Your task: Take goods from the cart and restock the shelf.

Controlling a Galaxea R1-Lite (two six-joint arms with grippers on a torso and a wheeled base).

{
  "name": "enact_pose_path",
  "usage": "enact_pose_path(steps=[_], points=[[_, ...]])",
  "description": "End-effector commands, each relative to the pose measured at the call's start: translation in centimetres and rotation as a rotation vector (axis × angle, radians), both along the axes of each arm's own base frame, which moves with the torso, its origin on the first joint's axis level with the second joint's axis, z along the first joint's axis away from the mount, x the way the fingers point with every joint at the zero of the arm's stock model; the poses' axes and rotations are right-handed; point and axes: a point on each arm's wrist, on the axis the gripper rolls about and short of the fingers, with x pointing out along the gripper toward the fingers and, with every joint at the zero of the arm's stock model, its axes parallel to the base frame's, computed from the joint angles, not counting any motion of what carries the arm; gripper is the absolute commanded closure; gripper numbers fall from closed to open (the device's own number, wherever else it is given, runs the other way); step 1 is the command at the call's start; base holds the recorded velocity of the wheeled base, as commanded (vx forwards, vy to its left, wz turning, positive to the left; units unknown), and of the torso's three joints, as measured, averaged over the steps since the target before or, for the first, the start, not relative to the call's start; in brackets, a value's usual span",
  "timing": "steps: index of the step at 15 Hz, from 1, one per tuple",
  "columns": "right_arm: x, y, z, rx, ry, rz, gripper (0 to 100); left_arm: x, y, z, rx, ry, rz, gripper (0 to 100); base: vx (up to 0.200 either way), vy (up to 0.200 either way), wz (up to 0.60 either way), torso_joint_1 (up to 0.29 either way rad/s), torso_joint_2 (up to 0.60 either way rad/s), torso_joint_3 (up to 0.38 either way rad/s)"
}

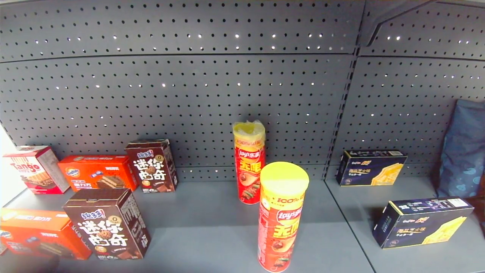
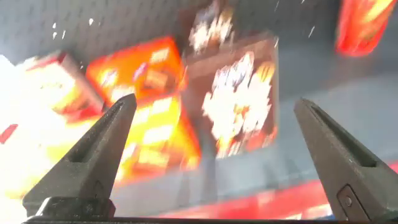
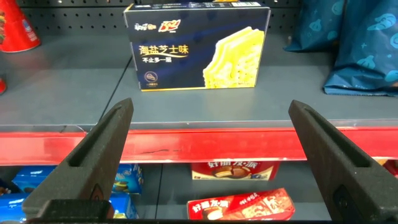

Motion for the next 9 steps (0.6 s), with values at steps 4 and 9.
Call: enact_pose_path(steps=[4,9], points=[[1.5,0.0,12.4,0.18,-0.09,0.015,0,-3.6,2.2,-1.9,0.027,-0.111,0.057,0,0.0,0.0,0.0,0.0,0.0,0.0],[8.1,1.0,16.2,-0.016,0.111,0.38,0,-4.0,2.2,-3.0,0.029,-0.114,0.121,0,0.0,0.0,0.0,0.0,0.0,0.0]])
